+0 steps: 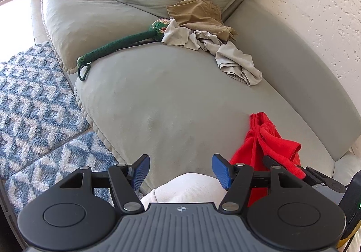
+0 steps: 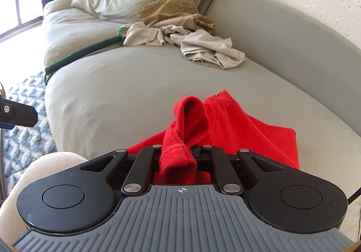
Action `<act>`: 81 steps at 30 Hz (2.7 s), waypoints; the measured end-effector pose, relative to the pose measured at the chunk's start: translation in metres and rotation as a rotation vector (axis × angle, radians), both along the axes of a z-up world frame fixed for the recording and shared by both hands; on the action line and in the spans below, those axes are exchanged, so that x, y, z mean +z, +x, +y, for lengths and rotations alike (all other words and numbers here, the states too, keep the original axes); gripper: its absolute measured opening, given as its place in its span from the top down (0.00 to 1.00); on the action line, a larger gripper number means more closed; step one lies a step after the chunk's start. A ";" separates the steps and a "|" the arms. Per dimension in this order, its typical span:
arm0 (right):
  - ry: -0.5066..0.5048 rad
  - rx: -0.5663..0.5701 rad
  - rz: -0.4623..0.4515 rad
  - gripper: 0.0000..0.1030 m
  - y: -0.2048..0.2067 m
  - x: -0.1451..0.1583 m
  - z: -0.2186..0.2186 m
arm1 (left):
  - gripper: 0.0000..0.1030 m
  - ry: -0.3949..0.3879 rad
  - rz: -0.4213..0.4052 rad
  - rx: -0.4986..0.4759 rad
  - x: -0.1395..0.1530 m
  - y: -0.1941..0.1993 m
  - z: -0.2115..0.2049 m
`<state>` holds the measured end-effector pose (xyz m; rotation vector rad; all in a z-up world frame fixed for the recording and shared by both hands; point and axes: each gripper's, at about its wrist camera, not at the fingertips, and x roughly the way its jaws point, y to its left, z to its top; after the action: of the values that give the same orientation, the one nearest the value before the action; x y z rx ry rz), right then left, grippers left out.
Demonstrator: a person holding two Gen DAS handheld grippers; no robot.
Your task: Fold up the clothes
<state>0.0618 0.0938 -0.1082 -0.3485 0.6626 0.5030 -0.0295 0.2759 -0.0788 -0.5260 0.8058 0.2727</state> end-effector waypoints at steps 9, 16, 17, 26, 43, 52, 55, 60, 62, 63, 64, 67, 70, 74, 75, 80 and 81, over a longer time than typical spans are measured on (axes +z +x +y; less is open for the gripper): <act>-0.055 0.121 -0.068 0.89 -0.011 -0.007 -0.003 | 0.41 0.035 0.020 -0.007 0.003 0.003 -0.013; 0.286 0.300 0.354 0.62 -0.005 0.020 -0.051 | 0.41 0.073 0.014 -0.015 0.012 0.009 -0.019; 0.373 0.296 0.436 0.62 -0.008 0.026 -0.068 | 0.41 0.075 0.014 -0.023 0.013 0.011 -0.020; 0.598 -0.227 0.427 0.45 -0.029 0.033 -0.214 | 0.46 0.054 -0.040 -0.358 0.011 0.062 -0.085; 0.489 -0.226 0.347 0.82 0.037 -0.008 -0.201 | 0.84 0.182 0.077 -0.373 -0.007 0.120 -0.083; 0.818 -0.215 0.621 0.82 0.138 -0.066 -0.204 | 0.87 0.072 0.039 -0.455 -0.049 0.212 -0.136; 0.830 -0.165 0.789 0.90 0.166 -0.093 -0.189 | 0.89 0.038 0.074 -0.334 -0.072 0.211 -0.111; 0.785 -0.339 0.631 1.00 0.208 -0.113 -0.193 | 0.88 -0.010 -0.046 -0.218 -0.075 0.199 -0.090; 0.814 -0.488 0.545 0.99 0.217 -0.112 -0.208 | 0.91 -0.002 -0.066 -0.124 -0.065 0.192 -0.083; 0.842 -0.556 0.514 0.94 0.217 -0.109 -0.216 | 0.91 -0.011 -0.082 -0.116 -0.059 0.189 -0.082; 0.859 -0.546 0.508 0.91 0.216 -0.106 -0.220 | 0.90 -0.029 -0.102 -0.130 -0.051 0.186 -0.081; 0.912 -0.462 0.521 0.91 0.210 -0.100 -0.224 | 0.90 -0.089 -0.141 -0.257 -0.034 0.184 -0.090; 0.970 -0.314 0.611 0.91 0.206 -0.102 -0.215 | 0.82 -0.065 -0.075 -0.417 -0.041 0.206 -0.116; 0.899 -0.144 0.791 0.90 0.218 -0.119 -0.179 | 0.84 -0.073 0.015 -0.356 -0.078 0.246 -0.117; 0.891 -0.165 0.776 0.99 0.221 -0.123 -0.176 | 0.87 -0.072 0.013 -0.319 -0.085 0.253 -0.113; 0.870 -0.489 0.530 0.92 0.232 -0.117 -0.207 | 0.94 -0.179 -0.029 0.007 -0.088 0.254 -0.062; 0.895 -0.552 0.513 0.90 0.231 -0.115 -0.220 | 0.89 -0.155 -0.041 0.006 -0.078 0.246 -0.061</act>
<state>0.2928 -0.1262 -0.2229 0.8172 0.9112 0.3082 0.2169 0.2147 -0.1568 -0.6770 0.7893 0.2049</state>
